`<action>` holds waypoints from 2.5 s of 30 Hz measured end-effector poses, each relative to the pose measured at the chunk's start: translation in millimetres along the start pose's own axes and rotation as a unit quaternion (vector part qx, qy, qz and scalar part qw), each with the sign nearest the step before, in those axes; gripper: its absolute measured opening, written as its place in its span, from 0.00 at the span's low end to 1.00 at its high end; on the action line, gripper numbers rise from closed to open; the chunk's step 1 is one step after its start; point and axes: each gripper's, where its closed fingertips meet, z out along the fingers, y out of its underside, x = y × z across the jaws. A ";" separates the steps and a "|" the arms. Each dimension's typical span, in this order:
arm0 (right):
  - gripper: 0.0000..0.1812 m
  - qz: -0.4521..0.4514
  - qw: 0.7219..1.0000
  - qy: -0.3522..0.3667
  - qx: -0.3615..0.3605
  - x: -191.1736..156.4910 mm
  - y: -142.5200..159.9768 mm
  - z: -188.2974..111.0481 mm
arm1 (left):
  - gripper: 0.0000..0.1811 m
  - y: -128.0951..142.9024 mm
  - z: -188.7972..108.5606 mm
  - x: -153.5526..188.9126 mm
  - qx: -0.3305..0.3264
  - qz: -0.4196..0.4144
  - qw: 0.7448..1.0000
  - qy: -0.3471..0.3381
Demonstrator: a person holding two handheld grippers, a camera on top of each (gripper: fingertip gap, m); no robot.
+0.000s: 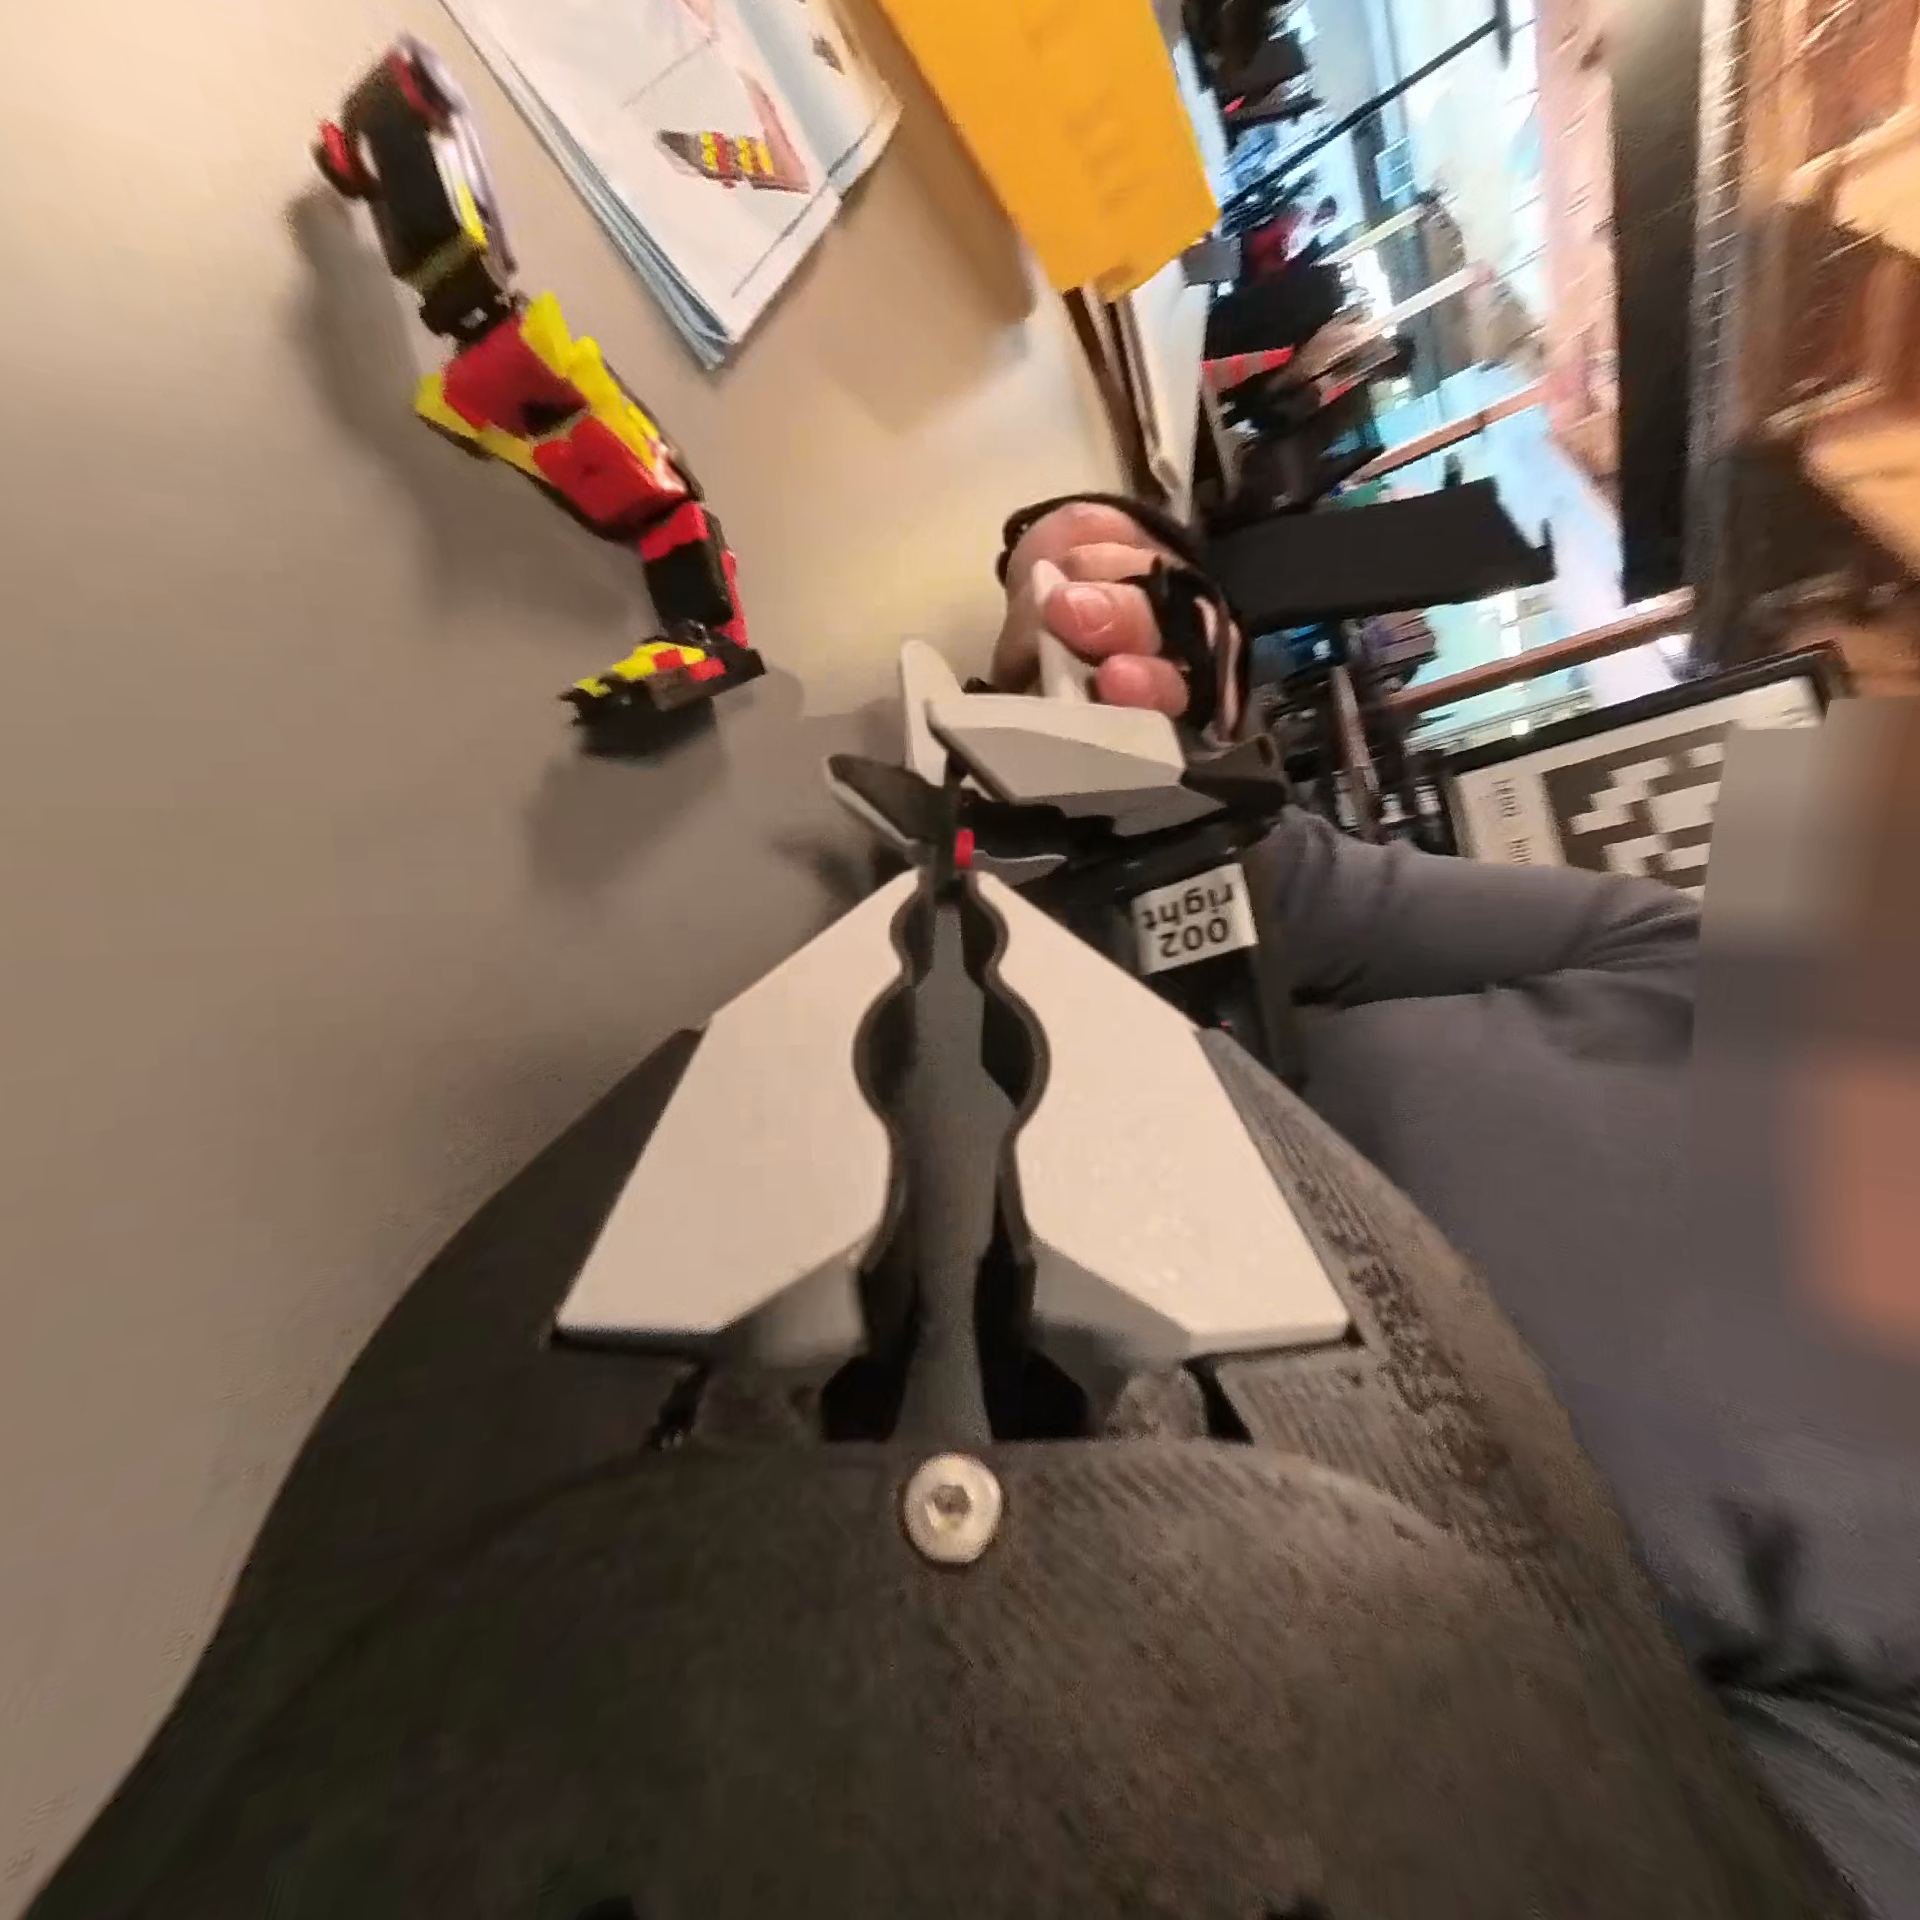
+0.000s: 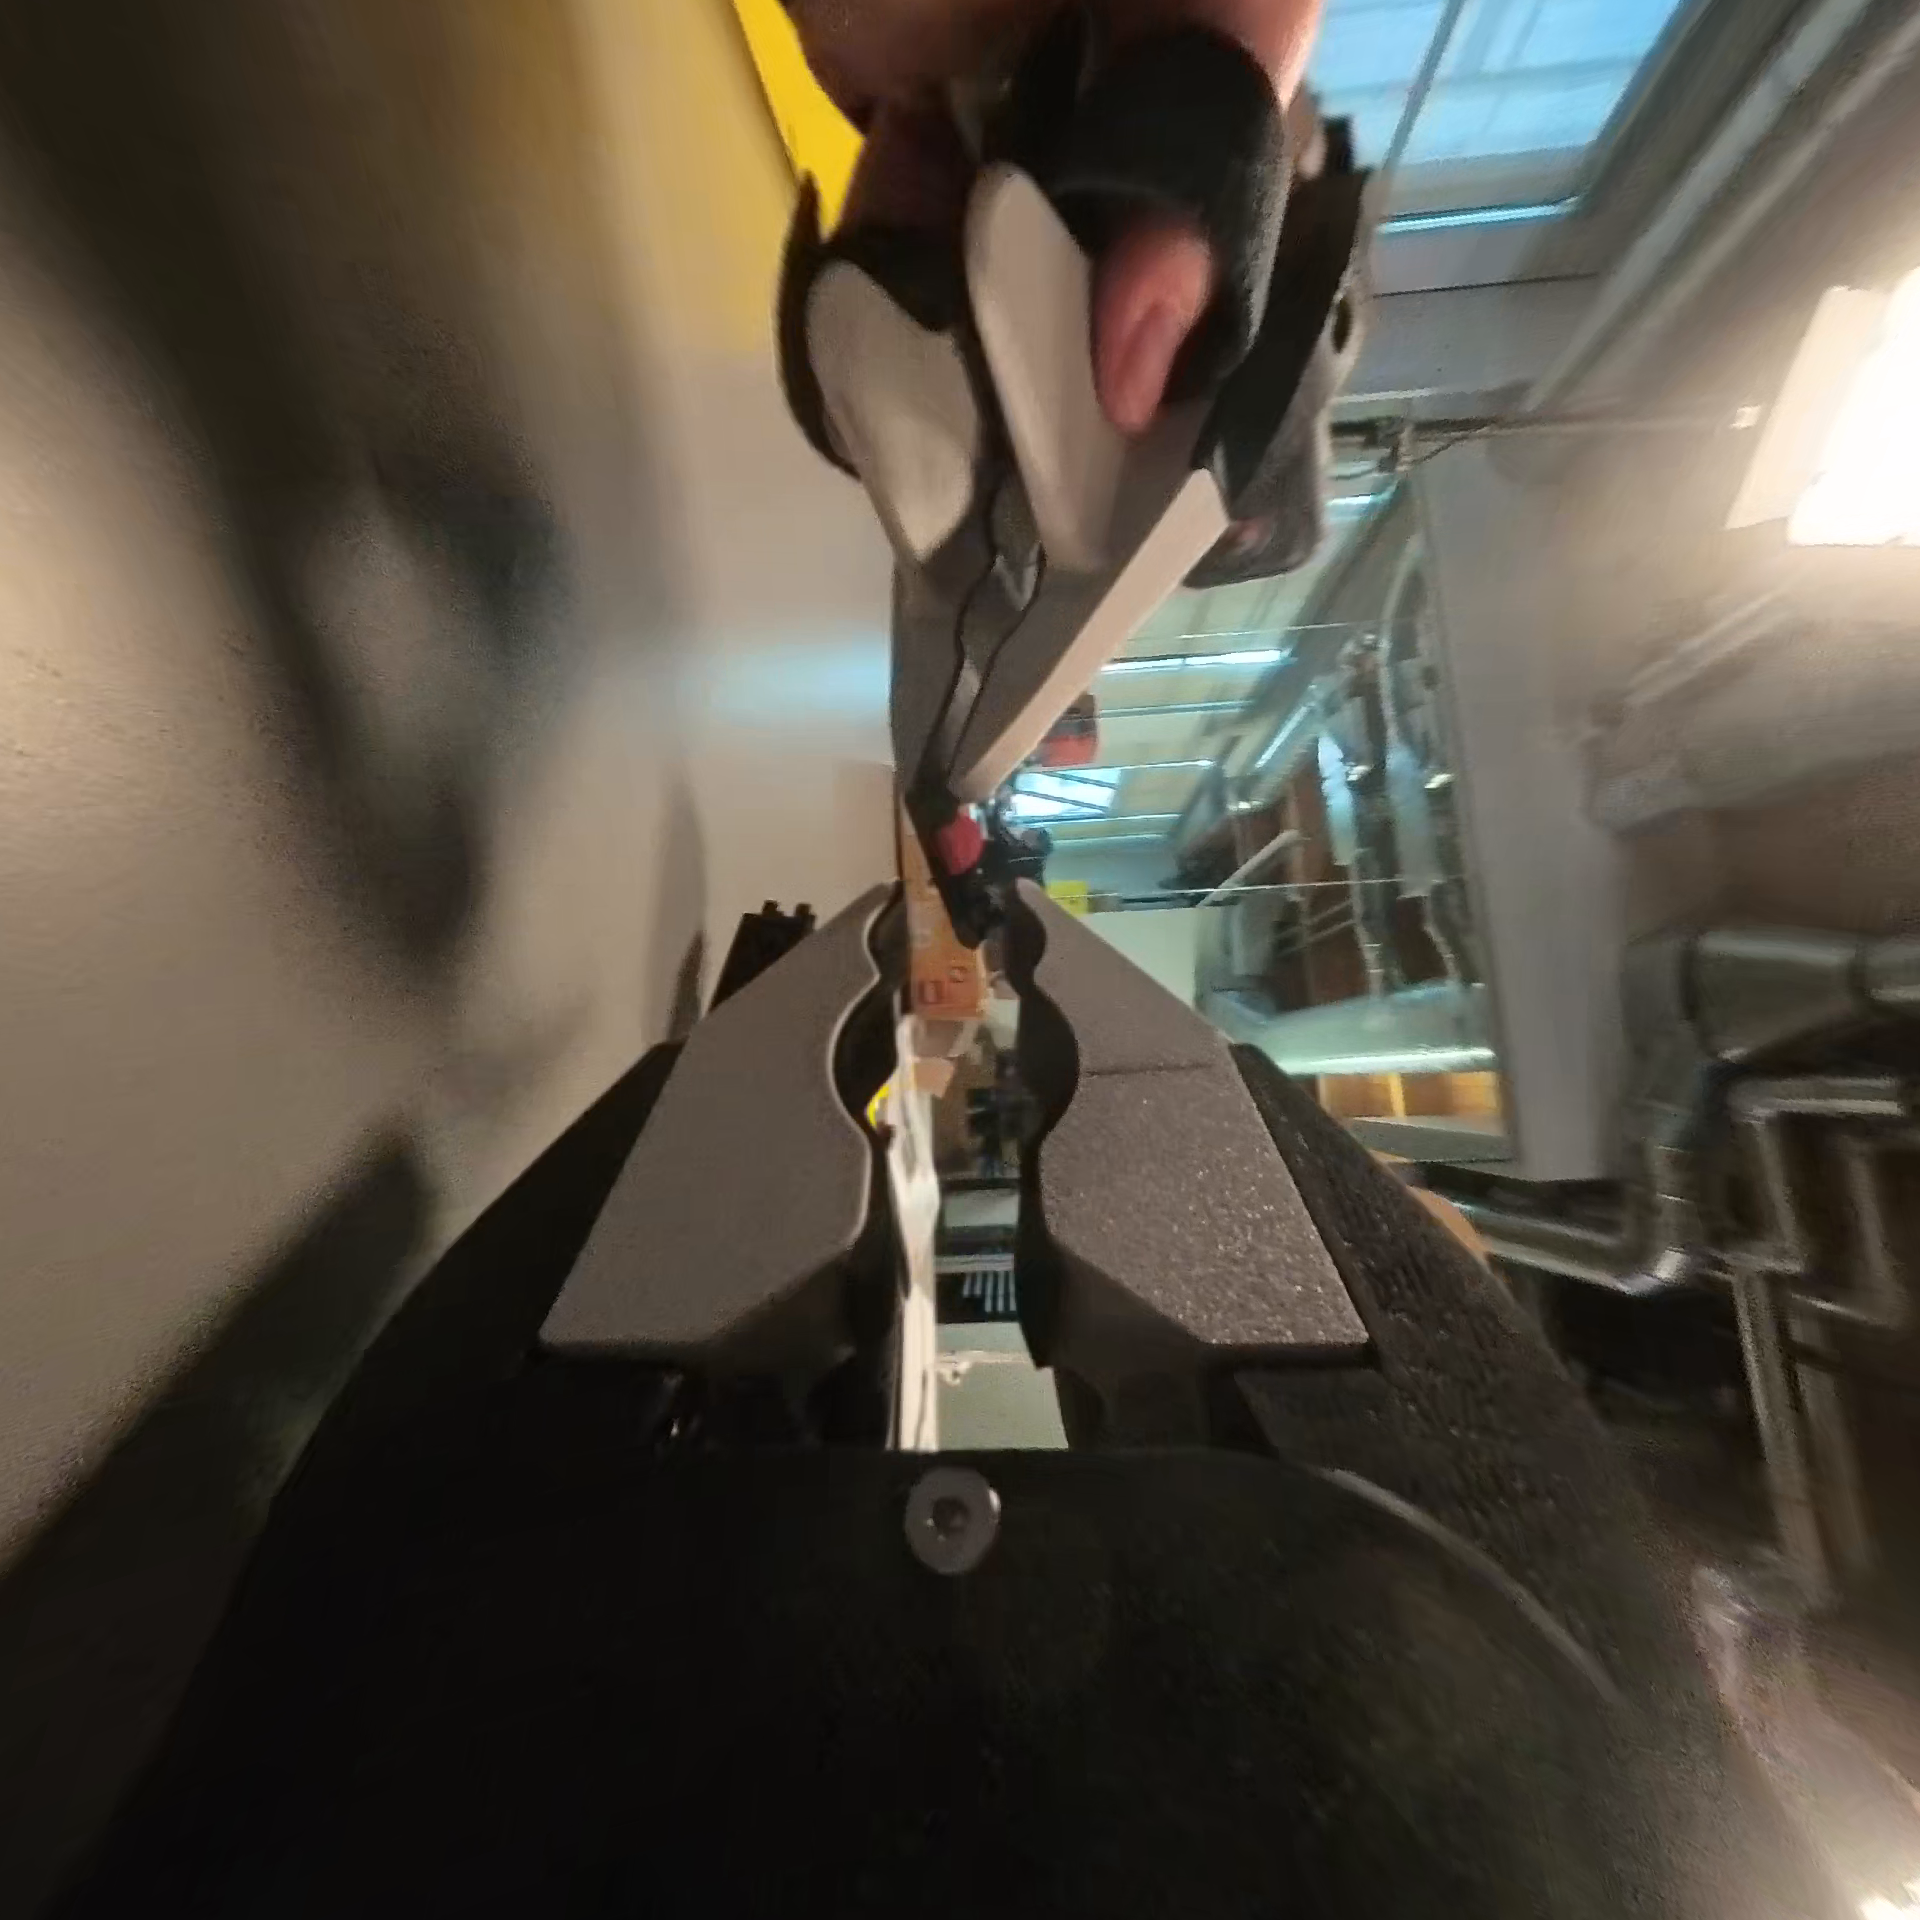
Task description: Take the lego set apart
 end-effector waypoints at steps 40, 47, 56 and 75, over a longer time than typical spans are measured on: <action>0.03 -0.084 0.996 0.009 -0.030 -8.6 -1.9 6.8 | 0.03 -0.2 4.5 -15.3 0.028 0.318 0.871 -0.373; 0.01 -0.078 0.997 0.011 -0.023 -7.4 -5.9 5.3 | 0.03 -1.7 3.3 -15.9 0.033 0.314 0.873 -0.372; 0.01 -0.075 0.995 0.059 -0.015 4.0 -20.2 3.6 | 0.03 3.6 -8.4 -2.1 0.026 0.341 0.858 -0.383; 0.01 -0.062 0.996 0.039 -0.048 -2.4 -7.3 9.6 | 0.04 -14.0 -190.5 45.5 0.223 0.315 0.682 -0.621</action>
